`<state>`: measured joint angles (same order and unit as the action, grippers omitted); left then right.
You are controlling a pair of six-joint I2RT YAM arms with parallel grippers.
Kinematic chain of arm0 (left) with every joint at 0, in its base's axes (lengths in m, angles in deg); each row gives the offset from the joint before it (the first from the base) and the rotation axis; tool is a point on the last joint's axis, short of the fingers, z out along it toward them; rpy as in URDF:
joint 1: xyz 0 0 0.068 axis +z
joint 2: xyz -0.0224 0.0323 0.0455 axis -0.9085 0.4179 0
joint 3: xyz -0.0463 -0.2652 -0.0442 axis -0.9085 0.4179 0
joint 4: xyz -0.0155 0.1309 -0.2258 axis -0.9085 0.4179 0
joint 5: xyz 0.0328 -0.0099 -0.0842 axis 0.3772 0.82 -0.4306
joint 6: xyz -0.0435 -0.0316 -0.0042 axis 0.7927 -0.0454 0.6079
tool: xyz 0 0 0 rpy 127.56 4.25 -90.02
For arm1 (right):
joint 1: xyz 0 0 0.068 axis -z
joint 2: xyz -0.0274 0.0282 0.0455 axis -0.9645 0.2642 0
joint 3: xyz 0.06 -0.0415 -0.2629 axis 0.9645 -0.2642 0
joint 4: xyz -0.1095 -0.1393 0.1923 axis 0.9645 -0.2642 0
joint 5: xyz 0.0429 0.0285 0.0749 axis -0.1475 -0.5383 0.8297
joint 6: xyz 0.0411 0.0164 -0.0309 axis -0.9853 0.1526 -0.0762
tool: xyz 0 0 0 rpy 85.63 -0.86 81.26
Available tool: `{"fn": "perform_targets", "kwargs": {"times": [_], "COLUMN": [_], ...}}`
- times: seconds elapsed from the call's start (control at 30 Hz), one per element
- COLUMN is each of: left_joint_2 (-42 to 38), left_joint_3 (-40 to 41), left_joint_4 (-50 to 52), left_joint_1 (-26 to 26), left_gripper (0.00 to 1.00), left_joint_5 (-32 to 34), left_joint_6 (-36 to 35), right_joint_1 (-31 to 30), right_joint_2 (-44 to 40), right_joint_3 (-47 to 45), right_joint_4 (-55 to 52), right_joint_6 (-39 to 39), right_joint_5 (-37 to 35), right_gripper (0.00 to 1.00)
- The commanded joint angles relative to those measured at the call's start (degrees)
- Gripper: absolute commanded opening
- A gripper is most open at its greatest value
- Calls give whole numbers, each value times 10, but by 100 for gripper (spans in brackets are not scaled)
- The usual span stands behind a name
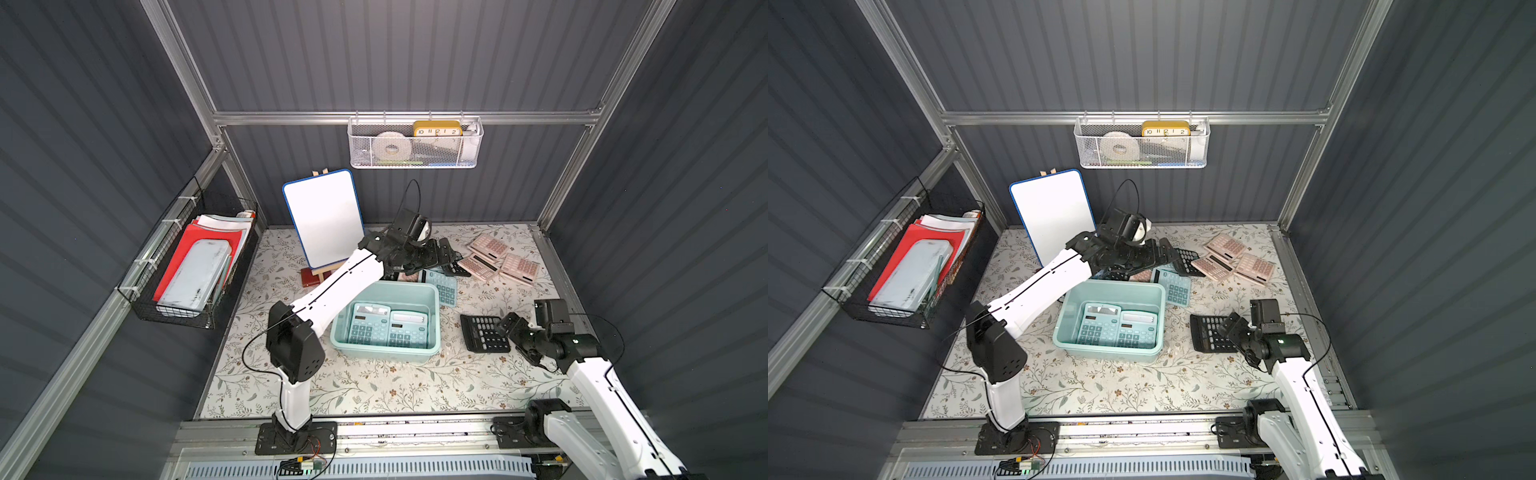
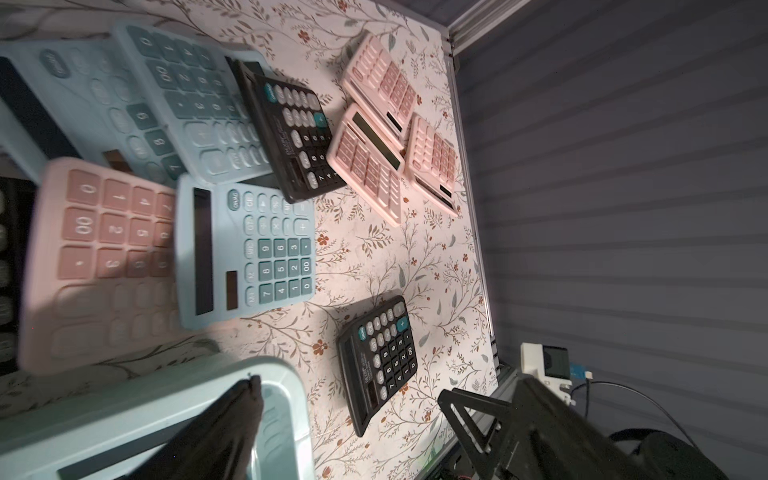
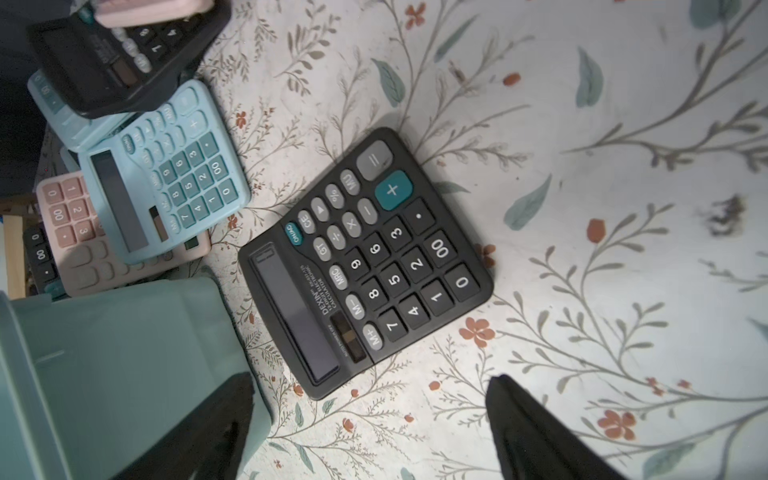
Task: Put the calculator in the storage box
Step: Pick up the calculator at the center of the board.
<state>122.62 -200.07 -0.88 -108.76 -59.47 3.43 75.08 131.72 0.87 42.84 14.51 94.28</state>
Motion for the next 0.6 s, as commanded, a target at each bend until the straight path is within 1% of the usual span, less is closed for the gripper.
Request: {"fn": "perform_targets", "kwargs": {"times": [0.0, 0.1, 0.17, 0.23, 0.27, 0.43, 0.57], "left_joint_2": [56, 105, 132, 143, 148, 167, 183], "left_joint_3": [-57, -110, -136, -134, -132, -115, -99], "left_joint_4": [15, 27, 32, 6, -8, -34, -37], "left_joint_1": [-12, -20, -24, -28, -33, -51, -57], "left_gripper": [99, 99, 99, 99, 99, 99, 95], "left_joint_5": [-24, -36, -50, -78, -81, -69, -51], "left_joint_6": [-11, -4, 14, 44, 58, 103, 127], "right_joint_1": [20, 29, 32, 34, 35, 47, 62], "right_joint_2": [-3, 7, 17, 31, 39, 81, 114], "right_joint_3": [-39, -69, -84, -99, -105, -119, -121], "right_joint_4": [53, 89, 114, 134, 154, 197, 248], "right_joint_6": [-49, -67, -76, -83, -86, -93, -94], "right_joint_5": [64, 83, 90, 92, 94, 91, 96], "right_gripper": [91, 90, 90, 90, 89, 89, 87]}}
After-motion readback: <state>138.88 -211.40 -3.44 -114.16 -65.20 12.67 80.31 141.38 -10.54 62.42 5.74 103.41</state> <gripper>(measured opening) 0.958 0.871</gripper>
